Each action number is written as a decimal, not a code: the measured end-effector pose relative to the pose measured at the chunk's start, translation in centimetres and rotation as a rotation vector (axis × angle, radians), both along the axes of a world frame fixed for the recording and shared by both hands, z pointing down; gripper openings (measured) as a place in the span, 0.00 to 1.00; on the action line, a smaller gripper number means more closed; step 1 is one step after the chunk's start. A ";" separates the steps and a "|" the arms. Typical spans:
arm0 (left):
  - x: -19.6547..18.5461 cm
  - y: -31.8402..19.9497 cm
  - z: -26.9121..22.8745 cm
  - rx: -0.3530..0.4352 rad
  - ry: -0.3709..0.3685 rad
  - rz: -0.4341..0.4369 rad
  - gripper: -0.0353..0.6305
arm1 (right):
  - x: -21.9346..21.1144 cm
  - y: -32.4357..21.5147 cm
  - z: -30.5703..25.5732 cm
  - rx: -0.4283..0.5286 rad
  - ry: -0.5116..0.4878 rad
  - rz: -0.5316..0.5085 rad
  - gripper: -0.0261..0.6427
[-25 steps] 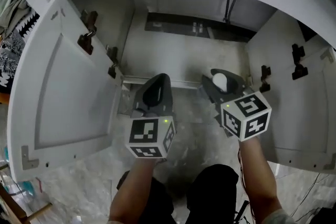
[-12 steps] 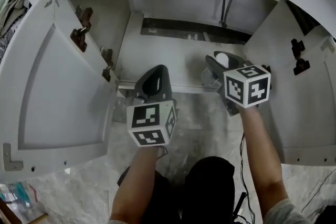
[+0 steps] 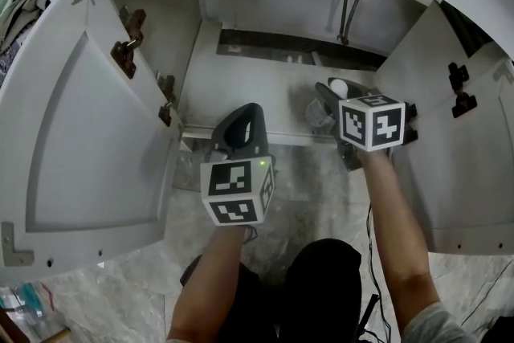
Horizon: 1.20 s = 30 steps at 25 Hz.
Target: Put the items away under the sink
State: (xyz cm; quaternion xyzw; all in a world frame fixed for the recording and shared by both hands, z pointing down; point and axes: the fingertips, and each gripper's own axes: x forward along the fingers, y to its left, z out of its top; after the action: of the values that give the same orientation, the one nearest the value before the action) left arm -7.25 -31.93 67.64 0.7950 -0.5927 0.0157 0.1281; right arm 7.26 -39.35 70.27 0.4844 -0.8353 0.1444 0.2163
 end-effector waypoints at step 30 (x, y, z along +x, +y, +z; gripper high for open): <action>2.2 0.1 -0.1 0.017 -0.038 0.006 0.07 | 1.1 2.5 -2.6 0.220 -0.097 0.051 0.43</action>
State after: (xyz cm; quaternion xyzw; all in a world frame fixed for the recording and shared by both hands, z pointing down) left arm -5.04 -31.81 67.50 0.7973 -0.5929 0.0259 0.1100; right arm 8.33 -36.86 67.70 0.5189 -0.8429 0.0807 0.1172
